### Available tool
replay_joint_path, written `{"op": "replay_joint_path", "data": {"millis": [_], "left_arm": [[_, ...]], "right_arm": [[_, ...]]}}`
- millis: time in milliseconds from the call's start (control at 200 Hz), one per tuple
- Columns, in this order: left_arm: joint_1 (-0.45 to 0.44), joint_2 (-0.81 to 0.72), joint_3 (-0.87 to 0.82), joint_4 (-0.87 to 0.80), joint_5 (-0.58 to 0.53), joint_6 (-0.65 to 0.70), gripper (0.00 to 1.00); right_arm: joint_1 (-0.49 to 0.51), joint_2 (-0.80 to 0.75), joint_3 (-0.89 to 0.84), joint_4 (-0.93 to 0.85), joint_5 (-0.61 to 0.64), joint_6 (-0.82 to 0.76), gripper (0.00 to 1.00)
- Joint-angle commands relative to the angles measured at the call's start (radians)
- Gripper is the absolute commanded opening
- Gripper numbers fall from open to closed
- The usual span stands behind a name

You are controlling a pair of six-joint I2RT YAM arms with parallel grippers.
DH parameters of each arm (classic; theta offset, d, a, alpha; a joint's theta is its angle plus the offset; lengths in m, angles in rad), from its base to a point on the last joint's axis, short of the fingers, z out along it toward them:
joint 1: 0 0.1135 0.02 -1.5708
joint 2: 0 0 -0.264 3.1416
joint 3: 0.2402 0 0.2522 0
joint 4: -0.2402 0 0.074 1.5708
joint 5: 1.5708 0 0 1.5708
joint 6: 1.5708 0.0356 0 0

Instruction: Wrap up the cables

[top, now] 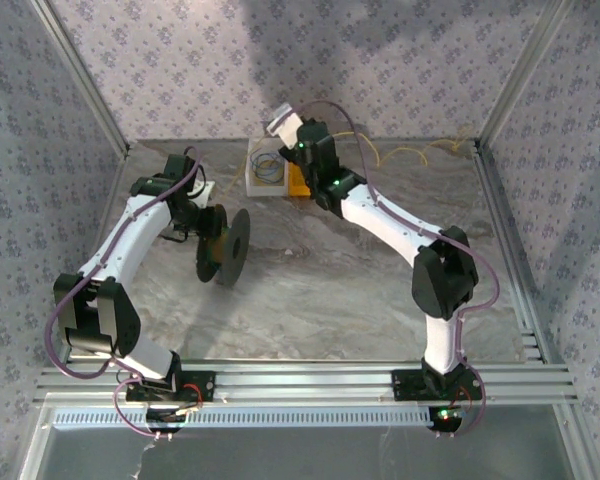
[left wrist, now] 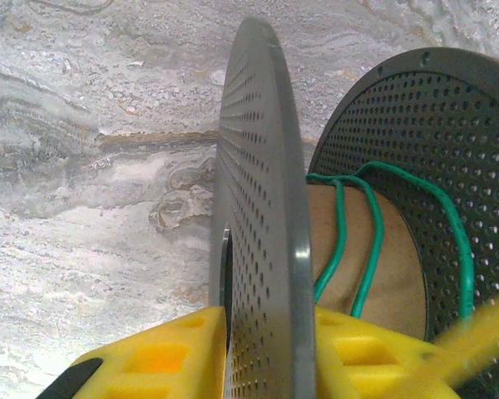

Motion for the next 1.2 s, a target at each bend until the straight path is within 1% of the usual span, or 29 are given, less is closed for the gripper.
{"op": "replay_joint_path", "data": {"millis": [0,90,145,225,335,460,535,730,874,949,1009,1069,1139,1194], "left_arm": [[0.009,0.023,-0.037,-0.097,-0.068,0.012,0.27],[0.009,0.027,-0.036,-0.096,-0.067,0.012,0.26],[0.009,0.029,-0.034,-0.094,-0.065,0.014,0.22],[0.009,0.035,-0.033,-0.093,-0.065,0.013,0.20],[0.009,0.040,-0.031,-0.088,-0.063,0.014,0.16],[0.009,0.046,-0.021,-0.087,-0.059,0.013,0.08],[0.009,0.048,-0.014,-0.085,-0.061,0.014,0.00],[0.009,0.057,0.007,-0.098,-0.081,0.036,0.00],[0.009,0.056,0.033,-0.117,-0.110,0.086,0.00],[0.008,0.050,0.044,-0.123,-0.129,0.113,0.00],[0.008,0.044,0.052,-0.128,-0.141,0.134,0.00],[0.008,0.038,0.058,-0.131,-0.151,0.147,0.00],[0.008,0.032,0.067,-0.134,-0.160,0.156,0.00],[0.008,0.028,0.071,-0.136,-0.163,0.162,0.00]], "right_arm": [[-0.013,-0.053,0.043,0.040,0.050,0.042,0.00],[-0.005,-0.057,0.026,0.045,0.041,0.043,0.00],[-0.004,-0.061,0.016,0.046,0.033,0.049,0.00],[0.003,-0.068,0.000,0.045,0.016,0.056,0.00],[0.021,-0.071,-0.017,0.048,-0.004,0.034,0.00],[0.043,-0.076,-0.052,0.059,-0.033,0.003,0.00],[0.054,-0.085,-0.087,0.064,-0.046,-0.011,0.00],[0.055,-0.120,-0.184,0.050,-0.047,0.005,0.00],[0.036,-0.145,-0.229,-0.030,-0.045,0.047,0.00],[0.014,-0.155,-0.238,-0.092,-0.083,0.078,0.00],[-0.003,-0.160,-0.227,-0.157,-0.129,0.104,0.08],[-0.018,-0.160,-0.210,-0.223,-0.201,0.121,0.20],[-0.034,-0.158,-0.192,-0.272,-0.271,0.125,0.38],[-0.043,-0.158,-0.175,-0.300,-0.318,0.128,0.47]]}}
